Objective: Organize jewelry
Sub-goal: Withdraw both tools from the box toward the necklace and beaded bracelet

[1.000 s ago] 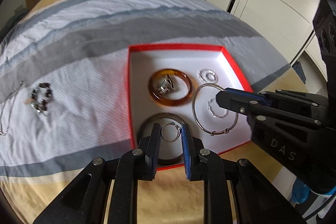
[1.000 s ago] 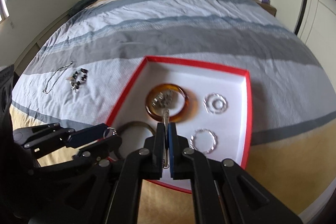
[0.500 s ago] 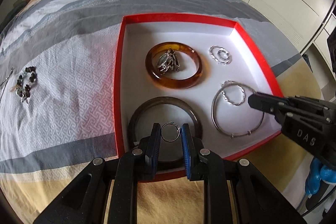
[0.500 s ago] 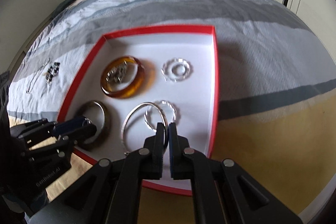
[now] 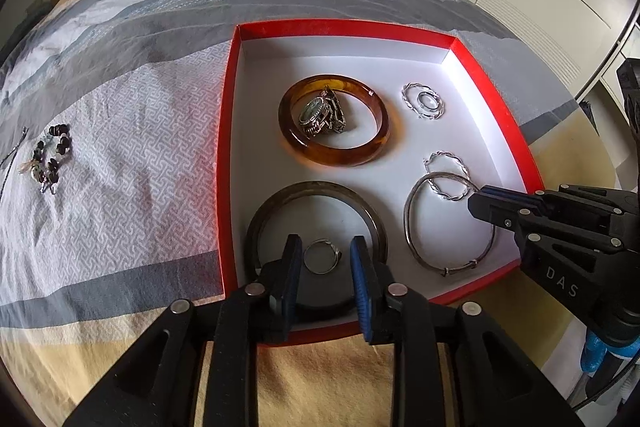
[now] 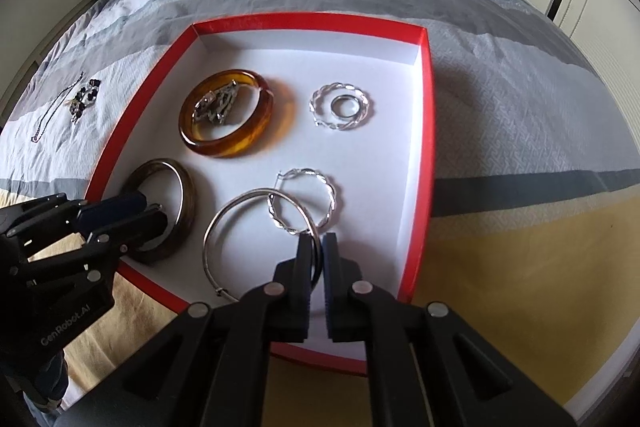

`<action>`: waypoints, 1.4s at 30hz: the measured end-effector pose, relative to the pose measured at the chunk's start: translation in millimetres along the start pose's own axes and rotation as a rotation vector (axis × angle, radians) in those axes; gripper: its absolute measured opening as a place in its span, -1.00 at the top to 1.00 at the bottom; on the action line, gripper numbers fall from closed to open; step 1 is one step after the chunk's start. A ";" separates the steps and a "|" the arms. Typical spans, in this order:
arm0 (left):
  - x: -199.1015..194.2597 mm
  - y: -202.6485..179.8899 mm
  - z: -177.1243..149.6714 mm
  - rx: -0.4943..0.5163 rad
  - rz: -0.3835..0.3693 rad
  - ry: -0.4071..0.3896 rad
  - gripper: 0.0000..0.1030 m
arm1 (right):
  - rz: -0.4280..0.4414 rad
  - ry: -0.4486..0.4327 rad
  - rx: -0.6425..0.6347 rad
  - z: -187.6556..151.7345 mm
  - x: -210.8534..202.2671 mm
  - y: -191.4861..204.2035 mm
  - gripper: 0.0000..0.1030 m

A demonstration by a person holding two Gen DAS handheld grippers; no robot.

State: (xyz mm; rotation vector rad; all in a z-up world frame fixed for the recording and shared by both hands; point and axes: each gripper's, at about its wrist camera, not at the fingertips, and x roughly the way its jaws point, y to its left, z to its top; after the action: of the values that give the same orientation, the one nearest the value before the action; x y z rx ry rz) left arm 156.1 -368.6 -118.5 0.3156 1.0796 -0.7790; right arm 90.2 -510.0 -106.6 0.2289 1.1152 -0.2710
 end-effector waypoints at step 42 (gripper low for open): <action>-287.9 91.0 -151.6 -0.177 0.265 -0.350 -0.09 | 0.135 -0.286 -0.109 -74.2 -213.1 153.6 0.34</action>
State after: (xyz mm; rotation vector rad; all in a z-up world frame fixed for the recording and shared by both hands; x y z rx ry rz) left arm 48.6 -97.6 52.4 0.1590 0.7514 -0.4754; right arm -10.7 -320.4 61.9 0.1611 0.8243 -0.1174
